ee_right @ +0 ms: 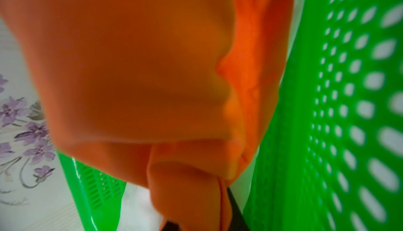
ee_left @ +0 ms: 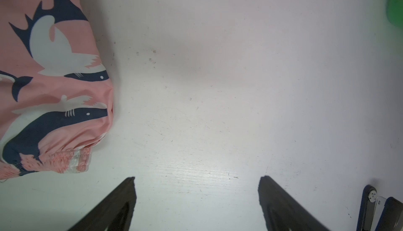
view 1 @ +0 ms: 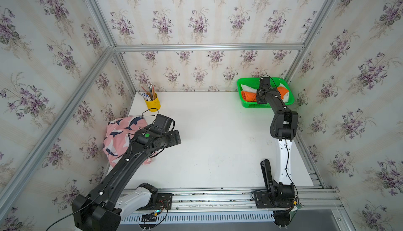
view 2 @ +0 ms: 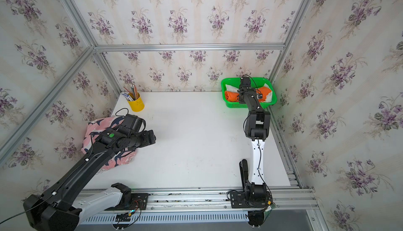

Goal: Roll up the shorts
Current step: Place the shorts in the bin.

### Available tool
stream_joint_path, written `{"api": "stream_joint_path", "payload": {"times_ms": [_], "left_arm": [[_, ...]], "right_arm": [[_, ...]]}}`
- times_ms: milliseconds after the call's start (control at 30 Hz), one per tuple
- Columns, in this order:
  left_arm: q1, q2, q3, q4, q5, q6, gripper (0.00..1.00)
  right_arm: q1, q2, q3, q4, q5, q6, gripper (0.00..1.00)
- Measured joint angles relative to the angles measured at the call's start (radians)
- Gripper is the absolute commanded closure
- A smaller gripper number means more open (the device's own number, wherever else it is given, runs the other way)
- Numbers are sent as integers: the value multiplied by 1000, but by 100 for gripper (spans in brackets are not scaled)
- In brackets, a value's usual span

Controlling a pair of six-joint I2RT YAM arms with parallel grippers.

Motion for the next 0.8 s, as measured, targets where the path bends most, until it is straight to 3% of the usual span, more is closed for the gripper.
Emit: {"api": "stream_joint_path", "payload": {"times_ms": [100, 167, 333, 600, 800], "left_arm": [[5, -7, 17, -20, -24, -1, 7], [11, -14, 22, -28, -45, -4, 6], [58, -8, 31, -38, -99, -15, 4], [227, 123, 81, -30, -121, 6, 2], [389, 275, 89, -2, -158, 31, 2]], "right_arm": [[-2, 14, -6, 98, -6, 28, 9], [-2, 0, -21, 60, -6, 46, 0], [-8, -166, -89, -45, 5, 98, 0], [-8, -412, -291, -86, -6, 126, 0], [21, -624, -497, -5, -55, 0, 0]]}}
